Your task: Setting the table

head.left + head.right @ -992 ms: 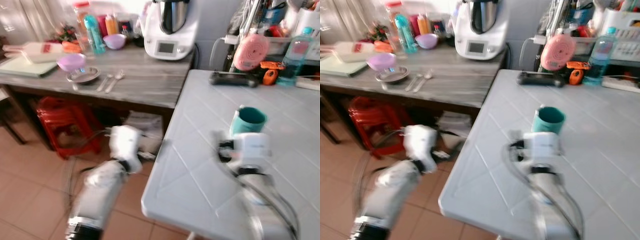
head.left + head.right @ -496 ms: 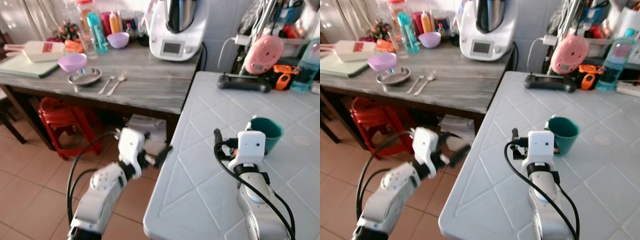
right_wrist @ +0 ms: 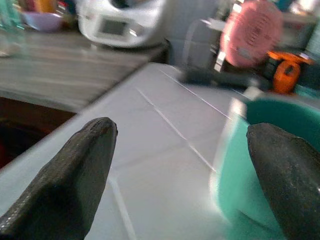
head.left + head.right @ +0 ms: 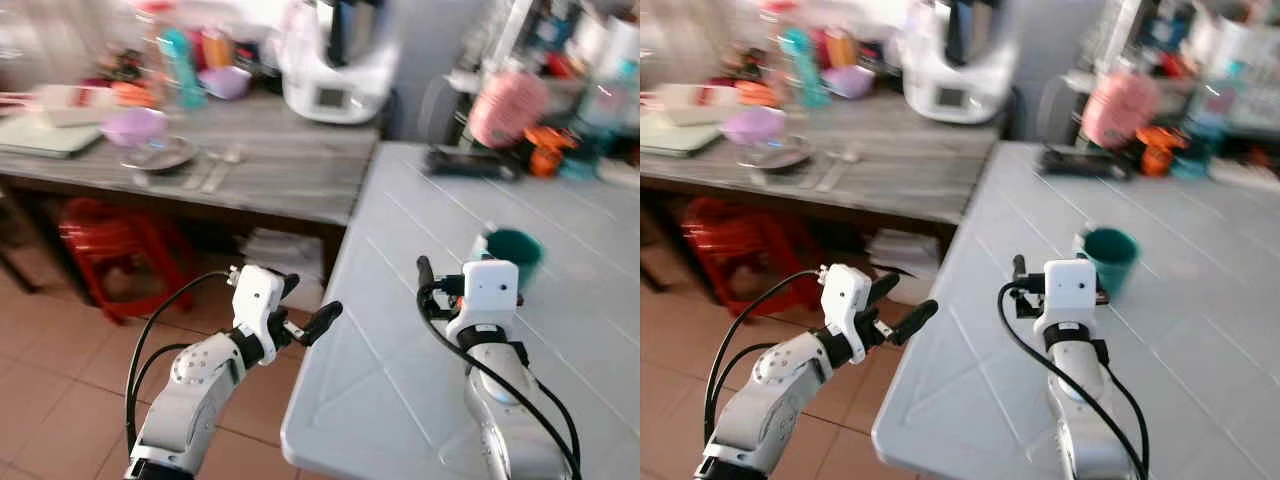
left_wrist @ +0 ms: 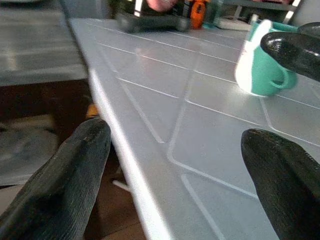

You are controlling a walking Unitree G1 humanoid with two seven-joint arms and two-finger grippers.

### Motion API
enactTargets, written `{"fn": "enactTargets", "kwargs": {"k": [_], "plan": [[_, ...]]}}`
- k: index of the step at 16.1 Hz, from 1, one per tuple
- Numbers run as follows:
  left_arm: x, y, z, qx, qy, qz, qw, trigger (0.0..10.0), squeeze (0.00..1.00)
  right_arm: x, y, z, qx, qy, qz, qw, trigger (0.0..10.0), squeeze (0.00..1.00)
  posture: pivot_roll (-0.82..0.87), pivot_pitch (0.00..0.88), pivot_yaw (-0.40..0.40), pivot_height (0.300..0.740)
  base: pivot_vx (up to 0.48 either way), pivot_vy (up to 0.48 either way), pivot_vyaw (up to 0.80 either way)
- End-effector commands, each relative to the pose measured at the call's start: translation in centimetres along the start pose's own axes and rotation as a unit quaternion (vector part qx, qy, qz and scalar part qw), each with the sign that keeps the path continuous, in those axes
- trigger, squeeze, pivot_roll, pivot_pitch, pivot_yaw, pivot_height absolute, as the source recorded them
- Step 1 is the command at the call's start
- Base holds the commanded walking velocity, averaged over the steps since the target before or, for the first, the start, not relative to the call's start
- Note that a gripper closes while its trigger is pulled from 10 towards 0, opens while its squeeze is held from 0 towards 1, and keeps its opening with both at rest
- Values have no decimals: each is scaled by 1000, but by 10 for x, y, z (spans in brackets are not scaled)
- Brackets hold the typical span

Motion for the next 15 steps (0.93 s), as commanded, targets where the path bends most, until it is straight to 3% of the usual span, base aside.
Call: {"fn": "enactTargets", "kwargs": {"k": [1,8,15], "plan": [[1,-1,7,8,6,-8,1000,10000,0,1,1,-2,-6,1,-5,1000,10000,0,-29,3,40,740,0,0,-800],[4,0,6,3,4,-27,1000,10000,0,1,10,-1,-8,3,-12,1000,10000,0,-29,5,43,740,0,0,-745],[13,-1,4,-3,-5,-51,999,10000,0,8,26,-3,-15,9,-45,999,10000,0,-22,12,39,740,0,0,0]]}}
Point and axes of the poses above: a point about 5 cm out from each wrist's last joint towards the gripper, its own y axis pointing out of the wrist towards the gripper, its own z axis along the axis of the wrist's last joint, x = y × z, the point moved 1 cm from there along y, pointing out of the wrist towards the gripper, and after that the axes turned 1 degree about y, right-handed, at the moved point
